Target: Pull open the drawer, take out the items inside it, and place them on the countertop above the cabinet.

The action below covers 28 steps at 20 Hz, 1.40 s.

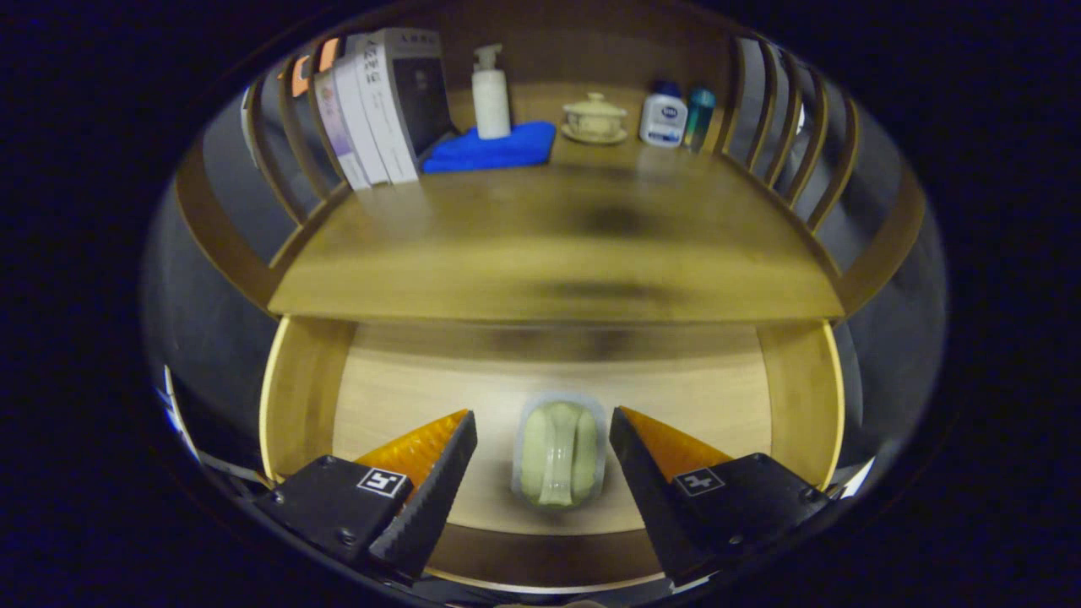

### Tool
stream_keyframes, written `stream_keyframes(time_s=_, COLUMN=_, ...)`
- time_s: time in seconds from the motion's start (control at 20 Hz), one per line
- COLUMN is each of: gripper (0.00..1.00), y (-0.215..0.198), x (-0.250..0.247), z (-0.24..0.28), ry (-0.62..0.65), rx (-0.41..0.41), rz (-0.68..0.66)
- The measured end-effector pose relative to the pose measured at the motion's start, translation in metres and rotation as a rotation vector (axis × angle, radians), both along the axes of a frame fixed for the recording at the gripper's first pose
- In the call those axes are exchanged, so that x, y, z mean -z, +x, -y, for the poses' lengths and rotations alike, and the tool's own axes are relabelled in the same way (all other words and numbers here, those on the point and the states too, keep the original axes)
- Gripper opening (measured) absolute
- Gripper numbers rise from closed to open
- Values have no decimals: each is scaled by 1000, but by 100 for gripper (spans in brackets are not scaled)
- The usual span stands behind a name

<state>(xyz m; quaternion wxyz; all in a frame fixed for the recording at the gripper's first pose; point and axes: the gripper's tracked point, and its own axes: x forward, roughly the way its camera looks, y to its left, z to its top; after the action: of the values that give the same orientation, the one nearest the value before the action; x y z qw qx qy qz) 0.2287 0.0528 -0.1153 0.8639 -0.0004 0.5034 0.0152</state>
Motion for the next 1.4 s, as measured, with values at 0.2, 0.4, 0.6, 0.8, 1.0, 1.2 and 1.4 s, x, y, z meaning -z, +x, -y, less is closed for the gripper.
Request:
stream_keyframes(time_s=0.2, gripper=99, y=-10, x=28, z=3, ry=40, rx=68, rz=-146)
stream_keyframes(time_s=0.4, gripper=96, y=-9, x=47, z=13, ry=5, rx=106, rz=-193)
stream_keyframes(time_s=0.6, gripper=96, y=-5, x=50, z=12, ry=-29, rx=111, rz=-214)
stream_keyframes(time_s=0.8, gripper=99, y=-5, x=51, z=14, ry=-40, rx=114, rz=-221)
stream_keyframes(time_s=1.0, gripper=100, y=-5, x=58, z=15, ry=-40, rx=128, rz=-244)
stream_keyframes(time_s=1.2, gripper=99, y=-4, x=59, z=14, ry=-51, rx=121, rz=-252)
stream_keyframes(time_s=1.4, gripper=95, y=-7, x=56, z=13, ry=-31, rx=98, rz=-256)
